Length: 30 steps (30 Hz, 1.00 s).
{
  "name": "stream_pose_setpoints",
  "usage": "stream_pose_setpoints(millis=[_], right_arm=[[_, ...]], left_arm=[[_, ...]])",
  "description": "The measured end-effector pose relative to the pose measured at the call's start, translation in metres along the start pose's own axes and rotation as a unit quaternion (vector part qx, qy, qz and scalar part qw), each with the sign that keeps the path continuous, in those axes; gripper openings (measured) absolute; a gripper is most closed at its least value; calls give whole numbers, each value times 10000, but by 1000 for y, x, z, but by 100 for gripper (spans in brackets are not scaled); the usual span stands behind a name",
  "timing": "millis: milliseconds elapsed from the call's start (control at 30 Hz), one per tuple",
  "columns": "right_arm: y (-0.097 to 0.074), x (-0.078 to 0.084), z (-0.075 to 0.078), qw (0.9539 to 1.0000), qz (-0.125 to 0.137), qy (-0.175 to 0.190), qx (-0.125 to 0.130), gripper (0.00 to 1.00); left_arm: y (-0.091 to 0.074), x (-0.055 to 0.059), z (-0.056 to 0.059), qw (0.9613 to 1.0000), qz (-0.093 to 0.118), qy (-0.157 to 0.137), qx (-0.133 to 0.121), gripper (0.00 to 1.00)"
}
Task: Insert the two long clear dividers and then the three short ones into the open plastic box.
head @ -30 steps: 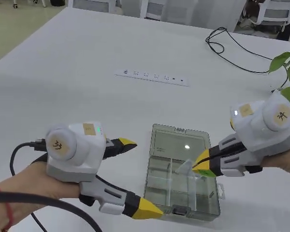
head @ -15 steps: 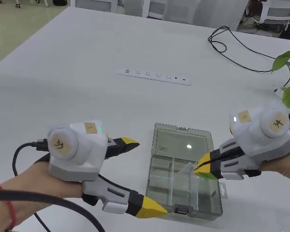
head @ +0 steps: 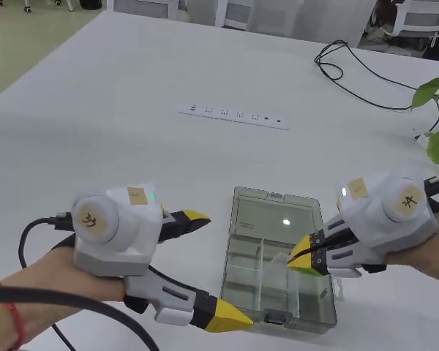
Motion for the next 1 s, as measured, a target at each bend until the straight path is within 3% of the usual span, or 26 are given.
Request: stream_pose_setpoints(millis=[367, 1000], right_arm=[[11, 2, 1, 9999, -116, -85, -42, 3], [37, 20, 1, 9969, -767, -28, -200, 3]], left_arm=[[1, 1, 0, 10000, -9, 3, 21, 100], [-1, 5, -1, 10000, -49, -5, 14, 100]])
Point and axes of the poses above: the centre of the closed fingertips' face, and the gripper's own axes: y roughly forward along the fingers, z roughly to its right, x roughly out of its underside, the point moved 5 cm from there along -y, roughly backward along the fingers, and after that the axes turned 11 degrees about z, right-handed, at the moved point
